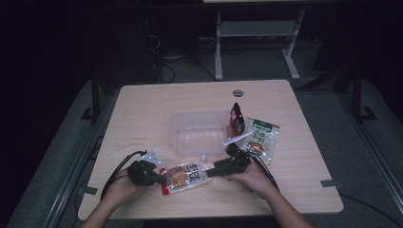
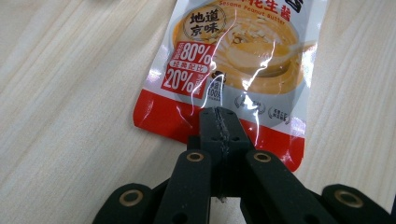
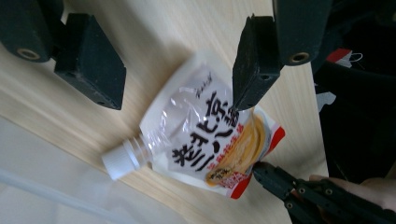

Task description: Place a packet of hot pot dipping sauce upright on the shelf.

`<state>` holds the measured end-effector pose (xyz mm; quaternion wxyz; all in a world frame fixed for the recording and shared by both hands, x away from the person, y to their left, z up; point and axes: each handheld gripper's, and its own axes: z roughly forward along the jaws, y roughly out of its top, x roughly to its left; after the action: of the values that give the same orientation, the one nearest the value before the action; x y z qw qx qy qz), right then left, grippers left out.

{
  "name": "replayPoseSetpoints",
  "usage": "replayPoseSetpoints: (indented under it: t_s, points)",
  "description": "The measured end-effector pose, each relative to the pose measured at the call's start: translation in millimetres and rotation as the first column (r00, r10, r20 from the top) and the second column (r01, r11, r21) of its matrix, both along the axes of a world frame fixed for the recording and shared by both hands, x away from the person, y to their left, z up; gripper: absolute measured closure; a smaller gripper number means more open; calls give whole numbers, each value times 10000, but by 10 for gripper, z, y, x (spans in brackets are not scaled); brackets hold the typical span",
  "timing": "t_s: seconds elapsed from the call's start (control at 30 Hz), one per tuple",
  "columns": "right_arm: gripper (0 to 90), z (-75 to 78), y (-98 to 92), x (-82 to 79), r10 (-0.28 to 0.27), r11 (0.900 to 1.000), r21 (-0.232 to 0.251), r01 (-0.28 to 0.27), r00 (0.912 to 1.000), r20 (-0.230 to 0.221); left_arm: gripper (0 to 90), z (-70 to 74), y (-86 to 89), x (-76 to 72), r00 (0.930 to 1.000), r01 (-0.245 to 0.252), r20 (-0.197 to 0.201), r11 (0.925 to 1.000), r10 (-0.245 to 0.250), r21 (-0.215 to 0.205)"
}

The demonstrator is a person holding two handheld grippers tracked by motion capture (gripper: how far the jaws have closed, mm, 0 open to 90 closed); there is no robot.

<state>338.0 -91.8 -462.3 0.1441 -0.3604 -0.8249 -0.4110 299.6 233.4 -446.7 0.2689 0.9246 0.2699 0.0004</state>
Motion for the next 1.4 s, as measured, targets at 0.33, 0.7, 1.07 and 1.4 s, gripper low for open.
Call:
replayPoseSetpoints:
  t_s: [0.33,0.7,1.07,1.4]
  points:
    - [360,-90,145,23,242,9997,65,-239,9985,-498,900,-2,14,12,9999,99,-33,9999,-99,-22]
    - [466,-124,224,32,484,9985,303,-465,9965,-675,899,-6,31,22,9999,25,-165,9999,-28,-129]
    - [646,-140,313,-2,752,9970,184,-746,9966,-342,900,-14,35,24,9997,-54,-233,9996,47,-270]
    - [825,-69,288,-14,951,9908,988,-929,9953,-179,900,-11,46,34,9997,59,-237,9997,-64,-224]
